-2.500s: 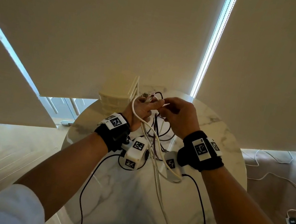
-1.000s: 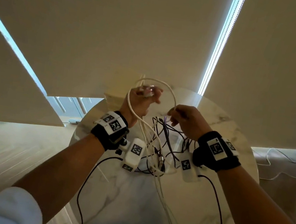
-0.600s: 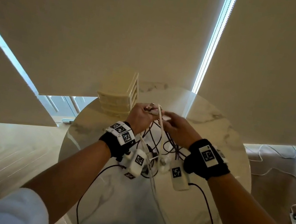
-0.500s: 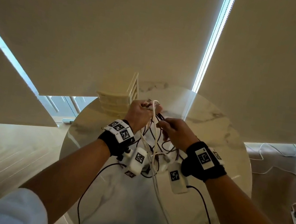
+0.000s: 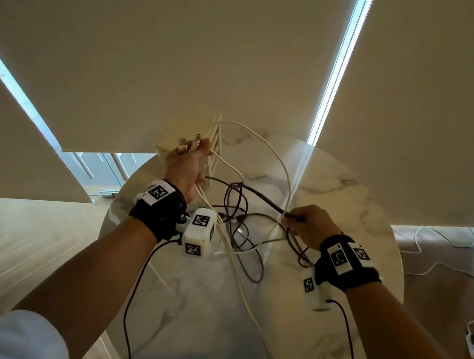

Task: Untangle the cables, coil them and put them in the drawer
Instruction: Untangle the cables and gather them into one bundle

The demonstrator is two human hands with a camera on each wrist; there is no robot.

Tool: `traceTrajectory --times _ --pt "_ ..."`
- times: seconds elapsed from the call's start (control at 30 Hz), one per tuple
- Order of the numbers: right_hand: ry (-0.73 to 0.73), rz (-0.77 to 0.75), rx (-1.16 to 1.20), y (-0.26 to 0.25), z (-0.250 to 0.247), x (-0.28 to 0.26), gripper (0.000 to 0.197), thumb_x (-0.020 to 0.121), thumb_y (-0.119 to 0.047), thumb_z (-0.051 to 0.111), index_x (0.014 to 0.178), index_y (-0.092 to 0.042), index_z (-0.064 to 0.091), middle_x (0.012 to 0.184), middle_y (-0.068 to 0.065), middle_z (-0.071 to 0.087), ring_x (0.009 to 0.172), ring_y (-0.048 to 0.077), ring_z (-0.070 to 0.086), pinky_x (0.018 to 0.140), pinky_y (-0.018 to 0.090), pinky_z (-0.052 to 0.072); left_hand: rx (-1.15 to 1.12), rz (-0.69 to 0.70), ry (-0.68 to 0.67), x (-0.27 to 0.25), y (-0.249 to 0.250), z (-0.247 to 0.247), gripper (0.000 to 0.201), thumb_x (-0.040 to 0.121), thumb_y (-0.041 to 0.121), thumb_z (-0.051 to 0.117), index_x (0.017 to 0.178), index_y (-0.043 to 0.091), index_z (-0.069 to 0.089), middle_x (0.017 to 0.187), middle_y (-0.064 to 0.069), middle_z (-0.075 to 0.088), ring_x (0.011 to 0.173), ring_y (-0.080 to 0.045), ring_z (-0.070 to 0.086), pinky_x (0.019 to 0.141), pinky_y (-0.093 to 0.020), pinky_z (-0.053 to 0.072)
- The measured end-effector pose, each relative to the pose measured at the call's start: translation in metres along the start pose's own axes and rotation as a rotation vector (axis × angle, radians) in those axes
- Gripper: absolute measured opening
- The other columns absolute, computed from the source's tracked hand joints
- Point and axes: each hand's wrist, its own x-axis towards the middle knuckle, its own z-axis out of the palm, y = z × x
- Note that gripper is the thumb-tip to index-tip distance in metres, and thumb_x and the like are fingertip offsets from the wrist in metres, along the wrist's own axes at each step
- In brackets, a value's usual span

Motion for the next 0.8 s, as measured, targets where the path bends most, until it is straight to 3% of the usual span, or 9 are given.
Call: traceTrajectory --times 0.07,0.2,0.3,0.4,0.43,0.5,0.57,0.67,0.8 --pt "0.003 0.06 -0.087 0.016 0.001 -0.001 0.024 0.09 -0.035 0.059 0.069 -0.025 0.066 0.063 -0.005 0.057 0.068 0.018 0.057 0.064 0.027 0.041 -0.089 0.002 0.019 0.005 0.013 -0.007 0.015 0.085 0.022 0.07 0.075 0.022 0.059 0.073 0.005 0.059 0.039 -0.003 0.034 0.035 -0.015 0.025" --pt "0.092 0.211 -0.021 0.058 -0.001 -0.005 0.02 0.093 -0.028 0.058 0.097 -0.015 0.071 0.065 -0.006 0.055 0.07 0.018 0.055 0.064 0.024 0.039 -0.131 0.07 -0.063 0.012 0.042 -0.02 0.012 0.088 0.023 0.066 0.079 0.021 0.059 0.076 0.005 0.062 0.036 -0.002 0.026 0.035 -0.017 0.023" --pt "0.169 0.271 0.099 0.065 -0.005 -0.004 0.023 0.093 -0.027 0.058 0.092 -0.006 0.07 0.068 0.004 0.061 0.068 0.023 0.057 0.057 0.025 0.042 -0.04 0.103 -0.104 0.006 0.043 -0.016 0.014 0.088 0.02 0.067 0.076 0.019 0.06 0.071 0.005 0.065 0.035 -0.002 0.027 0.034 -0.017 0.024" --pt "0.208 0.248 0.004 0.052 -0.004 0.001 0.035 0.09 -0.029 0.061 0.118 -0.008 0.063 0.106 0.013 0.064 0.098 0.029 0.06 0.086 0.034 0.046 -0.039 0.08 -0.139 -0.003 0.034 -0.005 0.016 0.088 0.016 0.066 0.075 0.018 0.058 0.062 0.007 0.064 0.034 -0.002 0.027 0.033 -0.016 0.023" --pt "0.244 0.216 -0.029 0.044 -0.005 0.001 0.045 0.088 -0.032 0.064 0.128 -0.012 0.056 0.119 0.013 0.059 0.109 0.029 0.056 0.094 0.035 0.043 -0.049 0.07 -0.149 -0.006 0.03 -0.001 0.016 0.088 0.014 0.066 0.075 0.018 0.057 0.06 0.007 0.064 0.033 -0.002 0.027 0.033 -0.016 0.023" --pt "0.319 0.089 0.054 0.02 -0.009 -0.005 0.054 0.083 -0.032 0.07 0.132 -0.019 0.051 0.123 0.011 0.053 0.109 0.024 0.054 0.093 0.033 0.044 -0.041 0.059 -0.168 -0.01 0.023 0.003 0.017 0.088 0.012 0.065 0.074 0.017 0.058 0.057 0.007 0.063 0.033 -0.002 0.027 0.034 -0.015 0.021" --pt "0.268 -0.09 0.227 -0.01 -0.013 -0.012 0.046 0.083 -0.03 0.071 0.126 -0.021 0.056 0.114 0.006 0.059 0.096 0.017 0.06 0.085 0.028 0.048 -0.013 0.056 -0.201 -0.014 0.016 0.008 0.017 0.089 0.012 0.064 0.073 0.016 0.059 0.056 0.007 0.062 0.033 -0.002 0.026 0.035 -0.015 0.02" --pt "0.029 -0.236 0.301 -0.053 -0.012 -0.024 0.042 0.085 -0.035 0.068 0.124 -0.027 0.057 0.108 -0.002 0.061 0.092 0.012 0.064 0.083 0.029 0.053 0.009 0.048 -0.283 -0.026 0.006 0.019 0.014 0.089 0.011 0.063 0.076 0.014 0.059 0.057 0.005 0.063 0.032 -0.002 0.025 0.034 -0.016 0.02" --pt "0.057 -0.313 0.271 -0.079 0.001 -0.022 0.02 0.092 -0.029 0.058 0.107 -0.018 0.066 0.097 -0.001 0.064 0.083 0.014 0.064 0.08 0.032 0.053 0.059 0.058 -0.426 -0.04 0.0 0.03 0.013 0.087 0.015 0.065 0.076 0.012 0.059 0.061 0.003 0.064 0.033 -0.002 0.027 0.034 -0.017 0.024"
